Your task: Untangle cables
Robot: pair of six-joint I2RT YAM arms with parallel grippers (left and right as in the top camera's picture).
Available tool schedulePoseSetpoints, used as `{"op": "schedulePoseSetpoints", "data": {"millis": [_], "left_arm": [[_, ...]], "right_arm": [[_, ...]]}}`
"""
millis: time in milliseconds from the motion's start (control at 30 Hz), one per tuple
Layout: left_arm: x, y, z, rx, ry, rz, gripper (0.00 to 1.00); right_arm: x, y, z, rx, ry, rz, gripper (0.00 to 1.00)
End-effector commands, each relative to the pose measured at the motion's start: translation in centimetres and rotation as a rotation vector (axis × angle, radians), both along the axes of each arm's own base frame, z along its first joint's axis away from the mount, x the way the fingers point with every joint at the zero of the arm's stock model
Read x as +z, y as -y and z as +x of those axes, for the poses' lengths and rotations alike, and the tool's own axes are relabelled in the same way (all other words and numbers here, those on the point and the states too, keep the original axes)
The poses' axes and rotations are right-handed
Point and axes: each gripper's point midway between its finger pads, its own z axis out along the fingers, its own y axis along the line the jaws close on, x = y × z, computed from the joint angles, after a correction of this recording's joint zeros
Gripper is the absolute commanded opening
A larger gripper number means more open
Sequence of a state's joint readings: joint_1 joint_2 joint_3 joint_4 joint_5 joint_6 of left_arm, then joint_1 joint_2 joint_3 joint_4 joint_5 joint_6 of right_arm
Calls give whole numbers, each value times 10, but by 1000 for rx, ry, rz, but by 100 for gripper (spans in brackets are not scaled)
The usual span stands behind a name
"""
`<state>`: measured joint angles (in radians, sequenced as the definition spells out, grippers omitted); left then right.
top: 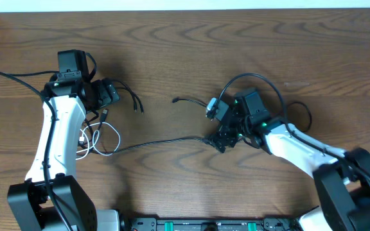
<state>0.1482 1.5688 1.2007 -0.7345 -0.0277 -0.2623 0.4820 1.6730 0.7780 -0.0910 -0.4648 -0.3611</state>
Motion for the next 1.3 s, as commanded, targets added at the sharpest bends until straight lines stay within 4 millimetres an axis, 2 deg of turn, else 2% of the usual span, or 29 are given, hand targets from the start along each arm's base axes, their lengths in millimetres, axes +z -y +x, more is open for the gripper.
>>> {"op": "schedulePoseSetpoints", "data": {"millis": [0, 200, 367, 567, 667, 700, 833, 867, 900, 967, 1100, 1200, 1267], "left_arm": [[5, 1, -2, -4, 12, 1, 98], [5, 1, -2, -4, 12, 1, 98], [5, 1, -2, -4, 12, 1, 98], [5, 1, -2, -4, 12, 1, 98], [5, 1, -2, -4, 12, 1, 98], [5, 1, -2, -4, 12, 1, 98], [5, 1, -2, -4, 12, 1, 98], [5, 1, -2, -4, 12, 1, 98], [5, 1, -2, -4, 12, 1, 98], [5, 1, -2, -4, 12, 1, 98], [5, 1, -2, -4, 12, 1, 98], [5, 1, -2, -4, 12, 1, 98], [5, 1, -2, -4, 12, 1, 98]], "right_arm": [[-15, -1, -3, 4, -32, -25, 99], [-31, 1, -9, 21, -68, -50, 99], [-28, -8, -22, 129, -68, -12, 99], [-32, -14, -41, 247, -47, -43, 94], [-36, -14, -52, 326, -28, -72, 81], [-38, -13, -53, 353, -9, -89, 62], [-40, -11, -51, 351, 5, -113, 26], [-40, -11, -50, 350, 7, -115, 8], [-40, -11, -49, 349, 11, -116, 1], [-41, -9, -46, 338, 23, -133, 1], [-41, 6, -24, 219, 60, -229, 1], [-19, 24, 8, 0, 104, -291, 1], [8, 34, 25, -122, 145, -284, 1]]}}
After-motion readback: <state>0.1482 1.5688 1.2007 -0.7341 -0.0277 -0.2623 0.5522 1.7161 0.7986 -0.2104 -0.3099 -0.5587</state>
